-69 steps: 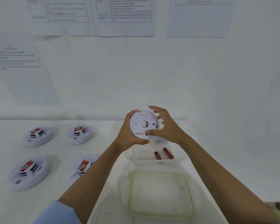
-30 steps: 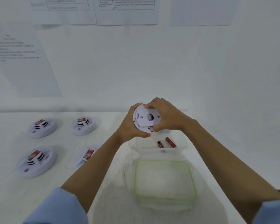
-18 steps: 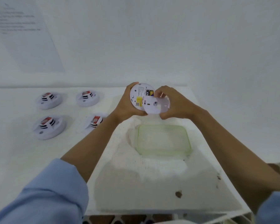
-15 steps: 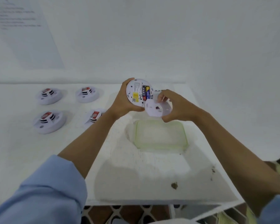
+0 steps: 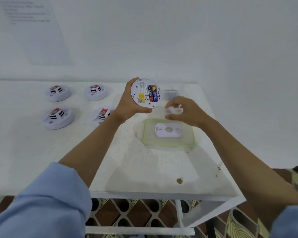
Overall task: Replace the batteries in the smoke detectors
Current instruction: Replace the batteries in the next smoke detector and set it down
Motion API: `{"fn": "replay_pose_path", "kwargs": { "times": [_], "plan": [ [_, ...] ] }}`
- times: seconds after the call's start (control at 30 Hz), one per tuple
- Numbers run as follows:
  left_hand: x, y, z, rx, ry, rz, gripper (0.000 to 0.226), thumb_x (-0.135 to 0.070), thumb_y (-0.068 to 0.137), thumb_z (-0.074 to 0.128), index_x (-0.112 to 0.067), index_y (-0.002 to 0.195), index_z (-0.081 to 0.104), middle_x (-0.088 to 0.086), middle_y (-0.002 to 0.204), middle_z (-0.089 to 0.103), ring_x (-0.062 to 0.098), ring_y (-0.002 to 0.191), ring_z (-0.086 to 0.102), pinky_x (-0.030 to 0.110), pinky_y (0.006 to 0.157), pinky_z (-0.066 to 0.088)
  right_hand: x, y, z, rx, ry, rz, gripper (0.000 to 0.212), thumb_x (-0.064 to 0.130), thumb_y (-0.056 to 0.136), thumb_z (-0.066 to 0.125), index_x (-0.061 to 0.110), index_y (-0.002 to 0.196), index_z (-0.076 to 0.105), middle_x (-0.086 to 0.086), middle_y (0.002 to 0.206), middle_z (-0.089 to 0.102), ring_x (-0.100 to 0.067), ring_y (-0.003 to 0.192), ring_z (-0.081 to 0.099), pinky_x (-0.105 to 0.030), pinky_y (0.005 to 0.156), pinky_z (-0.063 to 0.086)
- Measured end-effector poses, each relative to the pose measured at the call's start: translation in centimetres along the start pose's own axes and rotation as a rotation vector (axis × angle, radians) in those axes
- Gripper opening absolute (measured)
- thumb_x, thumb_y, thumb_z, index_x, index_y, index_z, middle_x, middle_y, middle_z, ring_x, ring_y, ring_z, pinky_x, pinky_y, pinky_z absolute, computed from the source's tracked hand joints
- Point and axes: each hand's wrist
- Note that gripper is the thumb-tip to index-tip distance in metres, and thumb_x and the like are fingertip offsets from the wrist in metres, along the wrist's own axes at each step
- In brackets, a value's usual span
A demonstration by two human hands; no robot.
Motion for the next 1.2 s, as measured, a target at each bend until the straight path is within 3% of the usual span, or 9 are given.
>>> {"fn": "replay_pose_path", "kwargs": {
  "times": [0.1, 0.23, 0.37, 0.5, 0.73, 0.93, 1.1, 1.2],
  "plan": [
    [0.0, 0.7, 0.1, 0.016, 0.0, 0.011, 0.103, 0.019, 0.054, 0.078, -0.004, 0.139, 0.023, 0.005, 0.131, 0.04, 0.0, 0.11, 0.049, 0.013, 0.078, 0.051, 2.0, 2.3, -0.6, -0.217, 0.054, -0.139, 0.031, 0.018, 0.075, 0.075, 0.021, 0.104, 0.064, 0.005, 0.102, 0.053, -0.002, 0.086, 0.049, 0.0, 0.073, 0.035],
    [0.1, 2.3, -0.1, 0.062, -0.002, 0.047, 0.105, 0.01, 0.049, 0.083, -0.004, 0.136, 0.026, 0.009, 0.132, 0.041, 0.004, 0.114, 0.05, 0.018, 0.081, 0.051, 2.6, 5.8, -0.7, -0.134, 0.025, -0.126, 0.051, 0.018, 0.073, 0.076, 0.021, 0.121, 0.059, 0.006, 0.112, 0.044, -0.006, 0.098, 0.046, 0.005, 0.075, 0.032],
    [0.1, 4.2, -0.7, 0.097, -0.02, 0.051, 0.103, 0.001, 0.045, 0.082, -0.011, 0.133, 0.029, 0.011, 0.133, 0.041, 0.016, 0.118, 0.048, 0.024, 0.083, 0.053, 2.2, 8.2, -1.2, -0.099, 0.011, -0.104, 0.055, 0.016, 0.07, 0.079, 0.019, 0.121, 0.06, -0.001, 0.11, 0.052, -0.018, 0.094, 0.052, -0.018, 0.08, 0.046],
    [0.5, 5.5, -1.0, 0.122, -0.023, 0.027, 0.101, 0.001, 0.046, 0.08, -0.011, 0.132, 0.029, 0.003, 0.126, 0.043, 0.011, 0.113, 0.05, 0.021, 0.081, 0.053, 1.9, 10.2, -1.7, -0.066, -0.114, -0.121, 0.057, 0.023, 0.068, 0.081, 0.016, 0.12, 0.061, -0.009, 0.109, 0.056, -0.024, 0.094, 0.057, -0.034, 0.088, 0.05],
    [1.7, 7.0, -1.3, 0.17, -0.035, -0.013, 0.098, 0.002, 0.046, 0.08, -0.015, 0.13, 0.03, -0.007, 0.119, 0.047, 0.007, 0.108, 0.053, 0.016, 0.075, 0.052, 1.1, 11.7, -1.5, -0.017, -0.247, -0.103, 0.056, 0.031, 0.073, 0.076, 0.015, 0.124, 0.059, -0.01, 0.107, 0.057, -0.022, 0.092, 0.056, -0.039, 0.088, 0.05],
    [2.5, 7.8, -1.2, 0.147, -0.046, -0.042, 0.098, -0.002, 0.046, 0.08, -0.02, 0.129, 0.031, -0.006, 0.119, 0.048, 0.013, 0.111, 0.052, 0.02, 0.078, 0.055, 0.1, 12.1, -1.1, -0.003, -0.525, -0.207, 0.054, 0.036, 0.086, 0.06, 0.012, 0.133, 0.049, -0.014, 0.123, 0.051, -0.029, 0.099, 0.056, -0.029, 0.083, 0.044],
    [2.8, 8.5, -0.8, 0.146, -0.052, -0.05, 0.097, -0.003, 0.048, 0.08, -0.019, 0.13, 0.031, 0.003, 0.124, 0.047, 0.018, 0.115, 0.051, 0.022, 0.079, 0.055, -0.9, 12.4, -1.1, -0.013, -0.681, -0.311, 0.053, 0.034, 0.088, 0.058, 0.004, 0.131, 0.048, -0.024, 0.118, 0.052, -0.039, 0.079, 0.059, -0.038, 0.068, 0.05],
    [3.1, 8.8, -0.4, 0.142, -0.058, -0.063, 0.096, -0.004, 0.048, 0.08, -0.02, 0.129, 0.032, 0.005, 0.126, 0.046, 0.021, 0.118, 0.05, 0.026, 0.083, 0.055, -1.4, 12.5, -1.3, -0.017, -0.673, -0.307, 0.052, 0.035, 0.09, 0.053, 0.004, 0.131, 0.048, -0.023, 0.123, 0.05, -0.038, 0.081, 0.059, -0.036, 0.068, 0.049]
  ]
}}
Point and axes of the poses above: each hand's wrist, its own y-axis towards the middle knuckle, its own z-axis out of the palm, x = y × z
